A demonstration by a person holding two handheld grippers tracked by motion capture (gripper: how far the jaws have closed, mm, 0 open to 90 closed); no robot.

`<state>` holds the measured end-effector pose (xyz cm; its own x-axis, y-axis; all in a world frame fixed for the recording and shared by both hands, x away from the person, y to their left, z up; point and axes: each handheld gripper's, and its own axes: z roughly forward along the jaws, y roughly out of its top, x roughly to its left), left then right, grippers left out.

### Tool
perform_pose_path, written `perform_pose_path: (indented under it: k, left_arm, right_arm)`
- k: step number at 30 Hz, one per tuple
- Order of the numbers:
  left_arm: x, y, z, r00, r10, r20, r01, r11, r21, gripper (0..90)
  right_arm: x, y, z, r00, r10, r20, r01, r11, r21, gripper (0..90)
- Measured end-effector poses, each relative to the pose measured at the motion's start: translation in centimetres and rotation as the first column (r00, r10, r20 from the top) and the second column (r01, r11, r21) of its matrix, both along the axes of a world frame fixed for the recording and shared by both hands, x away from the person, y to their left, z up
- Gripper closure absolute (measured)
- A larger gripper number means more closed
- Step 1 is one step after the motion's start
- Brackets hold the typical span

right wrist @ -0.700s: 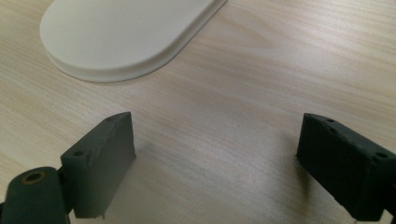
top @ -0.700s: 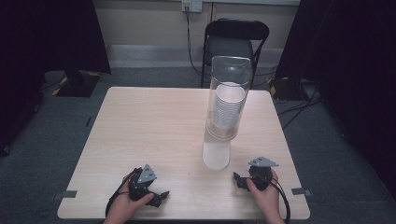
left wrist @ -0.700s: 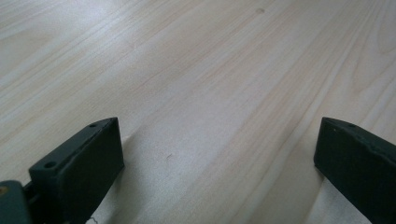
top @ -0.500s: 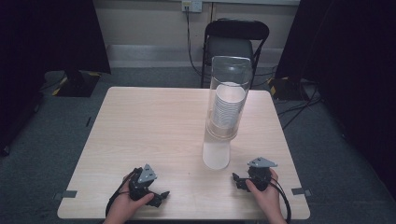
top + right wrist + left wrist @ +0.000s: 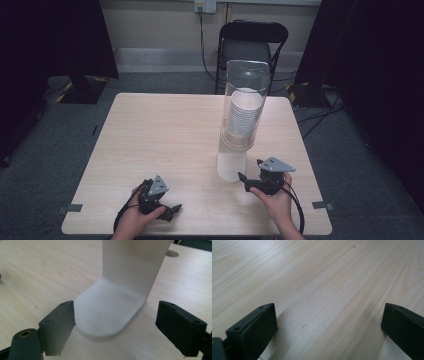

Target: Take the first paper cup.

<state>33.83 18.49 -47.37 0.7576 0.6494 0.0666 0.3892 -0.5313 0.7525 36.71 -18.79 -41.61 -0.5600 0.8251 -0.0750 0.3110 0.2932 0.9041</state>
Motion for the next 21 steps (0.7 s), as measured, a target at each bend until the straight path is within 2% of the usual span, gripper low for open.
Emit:
perform_pose_path:
  k: [2, 9, 10, 13, 21]
  left_arm:
    - [0.0, 0.0, 0.0, 1.0000, 0.000, 0.001, 0.000, 1.0000, 0.001, 0.0]
    - [0.0, 0.0, 0.0, 1.0000, 0.002, -0.001, -0.002, 1.0000, -0.002, 0.0]
    - [0.0, 0.0, 0.0, 1.0000, 0.002, 0.000, -0.002, 1.0000, -0.001, 0.0]
    - [0.0, 0.0, 0.0, 1.0000, 0.002, -0.001, -0.002, 1.0000, -0.002, 0.0]
    - [0.0, 0.0, 0.0, 1.0000, 0.002, -0.001, -0.002, 1.0000, -0.001, 0.0]
  right_arm:
    - [0.6, 0.4, 0.7, 0.9998, 0.011, 0.015, -0.011, 1.000, 0.021, 15.2]
    - [1.8, 1.6, 2.1, 0.9985, 0.031, 0.045, -0.033, 0.999, 0.031, 15.3]
    - [2.0, 1.7, 2.2, 0.9977, 0.034, 0.059, -0.036, 0.999, 0.033, 15.6]
    - [2.6, 1.9, 2.5, 0.9970, 0.039, 0.066, -0.043, 0.996, 0.073, 15.5]
    - [3.5, 3.0, 2.9, 0.9952, 0.042, 0.088, -0.052, 0.993, 0.108, 19.1]
